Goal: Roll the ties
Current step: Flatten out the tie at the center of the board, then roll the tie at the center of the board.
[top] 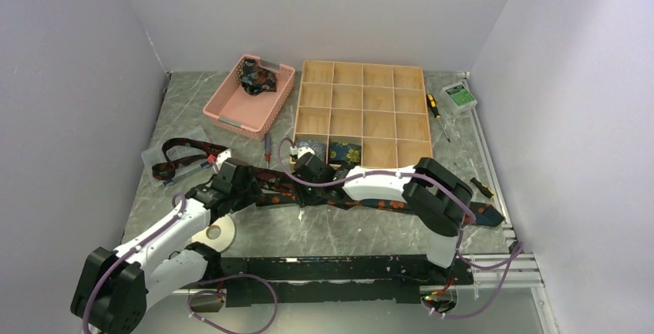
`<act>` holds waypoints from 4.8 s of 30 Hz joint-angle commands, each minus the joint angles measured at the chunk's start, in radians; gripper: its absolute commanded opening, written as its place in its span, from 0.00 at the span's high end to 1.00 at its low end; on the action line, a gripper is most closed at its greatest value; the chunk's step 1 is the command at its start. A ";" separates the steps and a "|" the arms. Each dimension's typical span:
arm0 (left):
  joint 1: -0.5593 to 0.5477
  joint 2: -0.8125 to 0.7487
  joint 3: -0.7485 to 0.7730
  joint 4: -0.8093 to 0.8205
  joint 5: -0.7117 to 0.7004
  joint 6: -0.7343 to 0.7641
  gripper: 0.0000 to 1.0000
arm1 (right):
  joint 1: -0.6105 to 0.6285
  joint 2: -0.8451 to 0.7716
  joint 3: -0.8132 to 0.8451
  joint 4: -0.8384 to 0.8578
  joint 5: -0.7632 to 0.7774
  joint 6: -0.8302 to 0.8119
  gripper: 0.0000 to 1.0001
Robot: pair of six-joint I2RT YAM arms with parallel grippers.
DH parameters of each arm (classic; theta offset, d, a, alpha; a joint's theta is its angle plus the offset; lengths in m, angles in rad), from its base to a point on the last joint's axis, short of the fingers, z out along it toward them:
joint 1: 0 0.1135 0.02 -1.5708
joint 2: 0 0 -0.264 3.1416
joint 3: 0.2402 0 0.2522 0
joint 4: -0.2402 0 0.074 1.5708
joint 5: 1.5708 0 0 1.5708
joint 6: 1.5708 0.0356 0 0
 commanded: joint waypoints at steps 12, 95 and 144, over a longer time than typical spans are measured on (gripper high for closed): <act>0.015 0.129 0.017 0.073 0.029 0.030 0.54 | -0.009 -0.057 -0.025 0.006 -0.018 -0.017 0.62; 0.096 0.195 0.083 0.073 0.111 0.150 0.38 | -0.023 0.149 0.086 0.033 -0.114 0.016 0.89; 0.124 0.111 0.202 -0.216 0.113 0.111 0.97 | 0.010 -0.011 0.079 0.061 -0.044 0.012 0.90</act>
